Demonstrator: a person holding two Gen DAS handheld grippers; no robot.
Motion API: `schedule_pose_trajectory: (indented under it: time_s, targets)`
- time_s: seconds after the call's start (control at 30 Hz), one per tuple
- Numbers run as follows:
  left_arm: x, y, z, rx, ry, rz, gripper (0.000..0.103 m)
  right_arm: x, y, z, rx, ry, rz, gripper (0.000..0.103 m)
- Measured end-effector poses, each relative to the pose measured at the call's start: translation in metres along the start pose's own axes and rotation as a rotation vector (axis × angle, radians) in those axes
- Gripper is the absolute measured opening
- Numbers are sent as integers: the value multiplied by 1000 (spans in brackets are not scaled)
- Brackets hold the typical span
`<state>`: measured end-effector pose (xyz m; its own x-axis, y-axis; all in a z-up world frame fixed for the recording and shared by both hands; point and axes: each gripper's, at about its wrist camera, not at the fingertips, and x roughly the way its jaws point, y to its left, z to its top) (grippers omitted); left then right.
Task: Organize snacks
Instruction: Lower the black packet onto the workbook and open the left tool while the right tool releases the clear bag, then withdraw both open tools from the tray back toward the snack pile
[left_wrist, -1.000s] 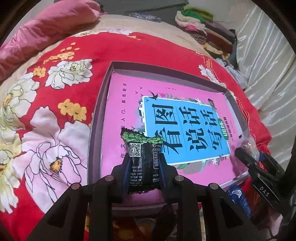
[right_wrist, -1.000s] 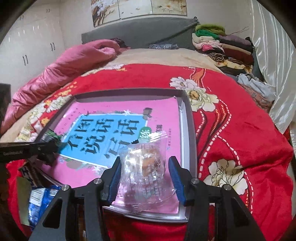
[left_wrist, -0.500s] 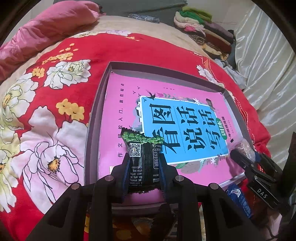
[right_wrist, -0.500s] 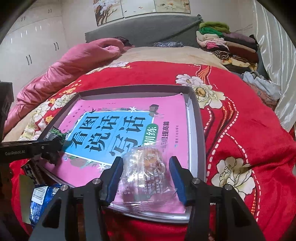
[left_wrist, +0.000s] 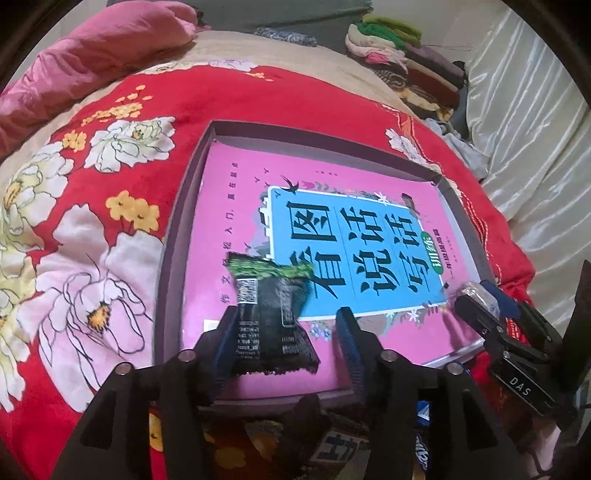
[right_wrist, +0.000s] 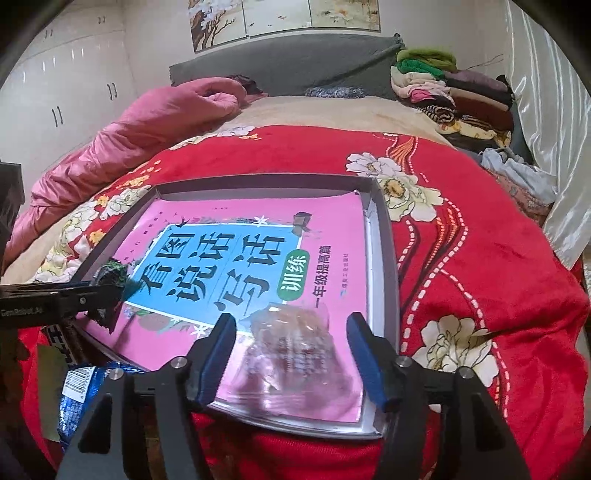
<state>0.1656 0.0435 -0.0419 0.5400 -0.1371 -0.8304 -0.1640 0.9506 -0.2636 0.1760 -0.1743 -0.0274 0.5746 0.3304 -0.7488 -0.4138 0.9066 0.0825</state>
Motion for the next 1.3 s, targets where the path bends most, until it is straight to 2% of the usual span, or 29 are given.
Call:
schedule_pose_trajectory:
  time_s: [0.17,0.27,0.5,0.7,1.0,1.3]
  targets:
    - [-2,-6,-2,17,-4,2,66,-2,-1,0,-6,-8,-12,64]
    - [-4,-7,-3,14,-8,-3,74,-6,-2,1,-8,-24,-27,68]
    - [-16,-7,-3,11,-41,5,78,-16,-9,4,23,-64,-23,73]
    - [-32,1,-1,-13,-81,-13,79,-33,-9,8,30,-142,14,82]
    - [-62,3,0,-16,-155,-10,80,-42,-7,10,19,-177,6,83]
    - [-77,6,-4,-22,-164,-38,80,-47,-6,8,5,-184,5,83]
